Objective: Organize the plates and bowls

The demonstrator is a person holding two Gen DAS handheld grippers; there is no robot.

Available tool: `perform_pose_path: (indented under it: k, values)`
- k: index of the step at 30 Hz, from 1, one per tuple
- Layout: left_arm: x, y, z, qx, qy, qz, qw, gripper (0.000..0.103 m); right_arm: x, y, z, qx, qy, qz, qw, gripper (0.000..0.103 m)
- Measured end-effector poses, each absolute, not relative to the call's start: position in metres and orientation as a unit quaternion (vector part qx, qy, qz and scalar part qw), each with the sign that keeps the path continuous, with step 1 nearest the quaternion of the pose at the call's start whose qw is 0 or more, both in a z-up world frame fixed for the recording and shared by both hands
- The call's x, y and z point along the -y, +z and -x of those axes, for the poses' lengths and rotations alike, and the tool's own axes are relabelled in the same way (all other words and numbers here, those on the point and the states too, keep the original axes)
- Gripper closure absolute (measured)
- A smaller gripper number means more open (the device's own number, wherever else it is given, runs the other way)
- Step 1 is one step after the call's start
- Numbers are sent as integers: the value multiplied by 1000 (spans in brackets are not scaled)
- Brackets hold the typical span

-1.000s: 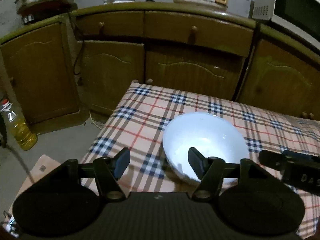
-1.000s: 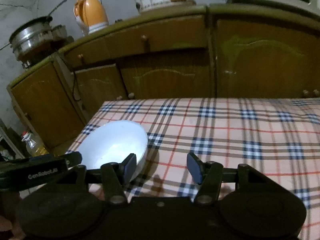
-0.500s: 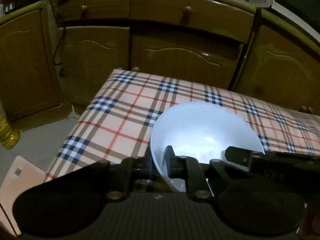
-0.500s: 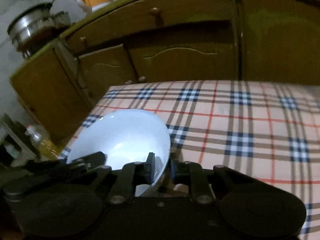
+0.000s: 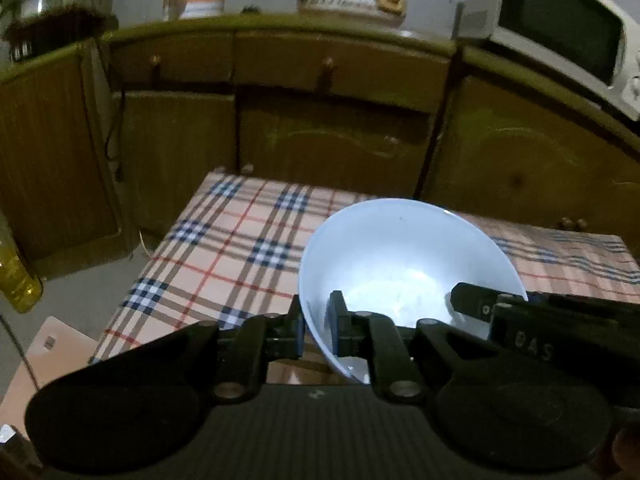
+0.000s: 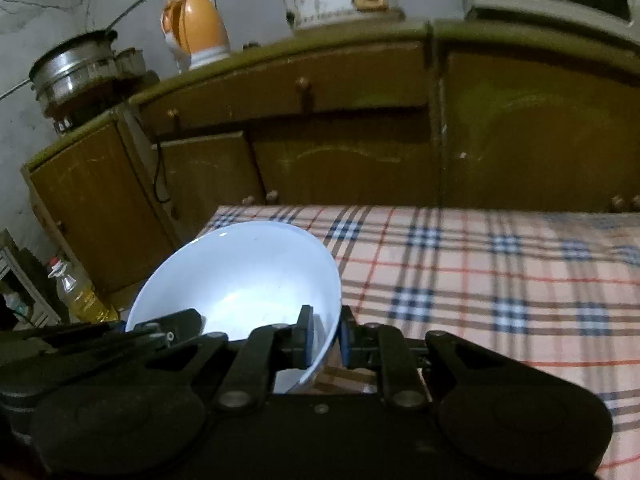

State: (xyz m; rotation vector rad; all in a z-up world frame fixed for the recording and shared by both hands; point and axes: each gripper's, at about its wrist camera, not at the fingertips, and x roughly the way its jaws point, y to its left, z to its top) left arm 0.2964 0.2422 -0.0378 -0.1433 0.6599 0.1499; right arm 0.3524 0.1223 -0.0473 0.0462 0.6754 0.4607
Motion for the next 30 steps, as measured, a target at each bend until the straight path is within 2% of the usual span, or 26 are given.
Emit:
perform_pose_path:
  k: [13,30]
  values:
    - [-152,24,-200,-280,45,46,958,87,-29,28,-242,-270,191,-19,944,85]
    - [-82,38,-122,-265,2,26,964,87,60,49,-130,-240,144,-30,959,85]
